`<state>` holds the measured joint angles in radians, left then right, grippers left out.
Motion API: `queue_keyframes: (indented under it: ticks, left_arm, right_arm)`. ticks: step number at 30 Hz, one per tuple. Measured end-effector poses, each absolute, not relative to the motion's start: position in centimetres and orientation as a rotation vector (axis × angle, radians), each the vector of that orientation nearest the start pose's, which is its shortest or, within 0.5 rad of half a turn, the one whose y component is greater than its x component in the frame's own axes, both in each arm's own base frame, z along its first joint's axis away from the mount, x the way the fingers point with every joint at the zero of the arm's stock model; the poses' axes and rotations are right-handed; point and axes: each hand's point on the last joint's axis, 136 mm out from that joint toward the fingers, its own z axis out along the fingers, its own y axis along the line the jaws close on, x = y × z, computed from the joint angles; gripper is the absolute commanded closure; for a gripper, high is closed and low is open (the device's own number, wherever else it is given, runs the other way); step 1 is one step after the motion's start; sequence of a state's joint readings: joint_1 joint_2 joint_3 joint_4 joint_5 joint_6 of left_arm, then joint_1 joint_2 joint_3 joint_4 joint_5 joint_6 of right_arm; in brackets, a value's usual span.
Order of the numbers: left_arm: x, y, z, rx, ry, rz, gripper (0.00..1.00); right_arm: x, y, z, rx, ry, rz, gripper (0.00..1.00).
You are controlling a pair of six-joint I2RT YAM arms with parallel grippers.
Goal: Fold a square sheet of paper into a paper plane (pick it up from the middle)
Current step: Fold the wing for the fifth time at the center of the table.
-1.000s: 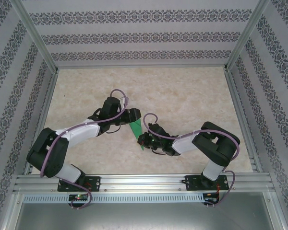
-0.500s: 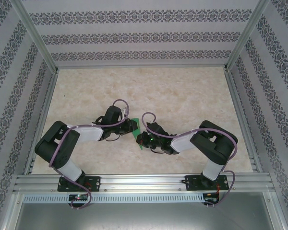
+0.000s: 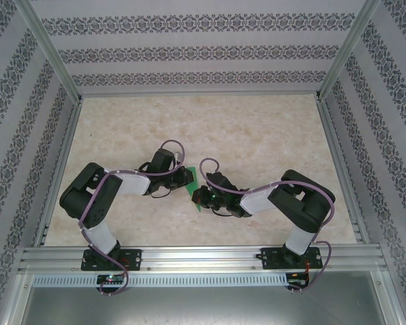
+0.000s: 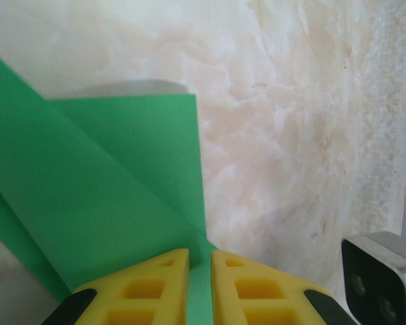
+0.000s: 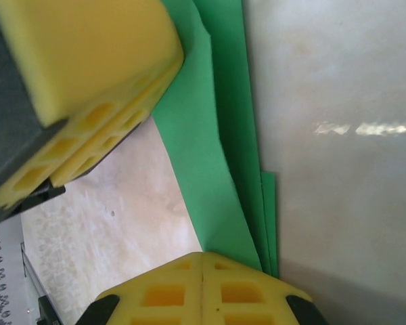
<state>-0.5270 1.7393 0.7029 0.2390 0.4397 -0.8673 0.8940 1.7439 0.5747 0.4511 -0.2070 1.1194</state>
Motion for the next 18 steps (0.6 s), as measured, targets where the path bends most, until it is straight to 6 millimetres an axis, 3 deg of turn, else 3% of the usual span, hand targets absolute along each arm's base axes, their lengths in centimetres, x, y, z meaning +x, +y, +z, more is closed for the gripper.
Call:
queue_keyframes:
  ticks: [18]
  left_arm:
    - [32.3,-26.0,2.7,-0.202,2.599,-1.231,0.81]
  right_arm:
    - [22.2,33.4,1.1,0.079,2.651,1.084,1.00]
